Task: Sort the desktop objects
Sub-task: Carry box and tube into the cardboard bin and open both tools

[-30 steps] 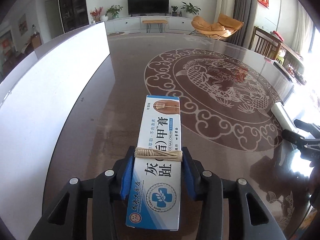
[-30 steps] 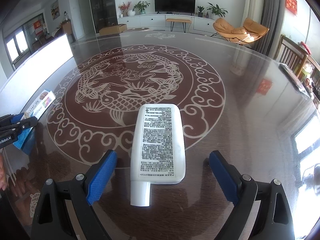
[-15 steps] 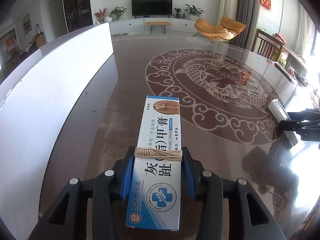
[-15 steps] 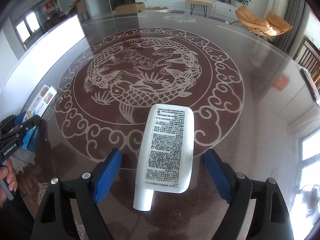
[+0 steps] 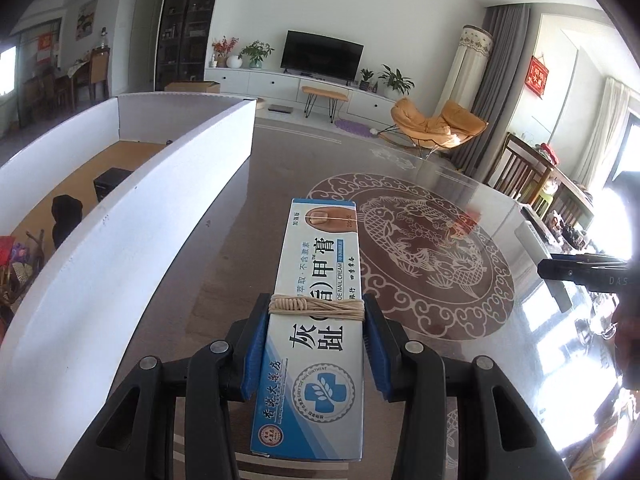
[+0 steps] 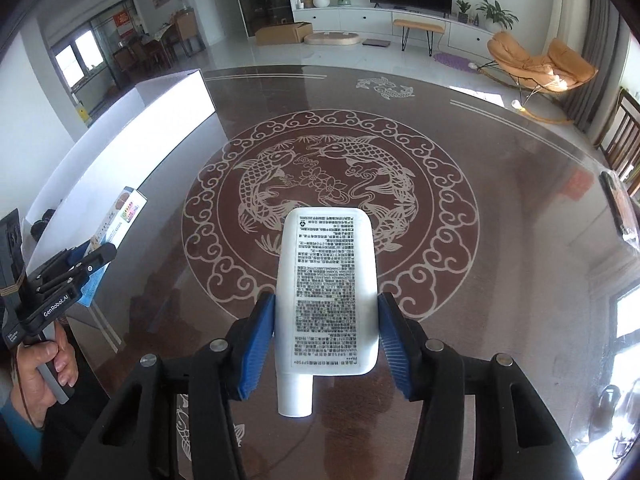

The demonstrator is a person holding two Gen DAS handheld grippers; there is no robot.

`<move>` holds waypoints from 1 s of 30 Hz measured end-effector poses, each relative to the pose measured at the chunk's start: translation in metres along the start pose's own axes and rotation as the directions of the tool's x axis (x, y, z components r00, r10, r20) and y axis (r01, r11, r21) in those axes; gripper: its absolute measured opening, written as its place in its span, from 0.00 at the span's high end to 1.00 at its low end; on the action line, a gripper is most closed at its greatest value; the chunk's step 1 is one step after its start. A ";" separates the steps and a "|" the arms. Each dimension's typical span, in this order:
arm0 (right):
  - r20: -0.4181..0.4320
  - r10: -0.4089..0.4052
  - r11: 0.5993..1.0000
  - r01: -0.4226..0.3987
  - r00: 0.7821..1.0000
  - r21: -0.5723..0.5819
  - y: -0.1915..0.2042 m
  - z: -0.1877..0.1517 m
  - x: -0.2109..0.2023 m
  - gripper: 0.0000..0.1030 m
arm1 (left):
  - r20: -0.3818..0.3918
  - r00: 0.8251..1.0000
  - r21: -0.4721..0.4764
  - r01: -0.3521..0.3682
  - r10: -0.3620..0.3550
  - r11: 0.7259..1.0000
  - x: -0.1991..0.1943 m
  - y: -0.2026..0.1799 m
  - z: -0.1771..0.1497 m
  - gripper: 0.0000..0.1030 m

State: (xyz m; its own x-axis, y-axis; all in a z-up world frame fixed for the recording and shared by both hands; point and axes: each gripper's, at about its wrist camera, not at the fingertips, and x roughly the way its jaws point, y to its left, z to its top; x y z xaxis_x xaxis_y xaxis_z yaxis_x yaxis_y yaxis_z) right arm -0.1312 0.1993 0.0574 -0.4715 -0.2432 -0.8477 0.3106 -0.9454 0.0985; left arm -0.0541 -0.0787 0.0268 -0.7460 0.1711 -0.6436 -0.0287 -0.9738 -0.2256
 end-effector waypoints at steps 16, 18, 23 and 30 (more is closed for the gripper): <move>0.068 0.368 0.876 -0.321 0.927 -0.360 0.313 0.140 0.022 0.49 | -0.071 0.941 -0.240 -0.339 0.332 0.910 -0.077 0.221 0.077 0.58; 0.028 0.374 0.862 -0.337 0.927 -0.380 0.353 0.145 0.047 0.49 | -0.126 0.929 -0.224 -0.368 0.348 0.902 -0.061 0.231 0.068 0.58; -0.106 0.304 0.851 -0.320 0.947 -0.417 0.417 0.141 0.115 0.49 | -0.200 0.917 -0.221 -0.385 0.345 0.896 -0.041 0.237 0.050 0.52; -0.148 0.224 0.874 -0.265 0.963 -0.407 0.419 0.136 0.145 0.11 | -0.090 0.876 -0.173 -0.482 0.474 0.859 -0.073 0.219 0.044 0.08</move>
State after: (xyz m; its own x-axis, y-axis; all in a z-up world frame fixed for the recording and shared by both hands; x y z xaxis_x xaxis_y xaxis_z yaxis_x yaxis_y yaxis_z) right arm -0.1816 -0.2613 0.0468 -0.2625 -0.4136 -0.8718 0.7323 -0.6738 0.0991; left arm -0.0350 -0.3110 0.0564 -0.6070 -0.2978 -0.7368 0.4504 -0.8928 -0.0101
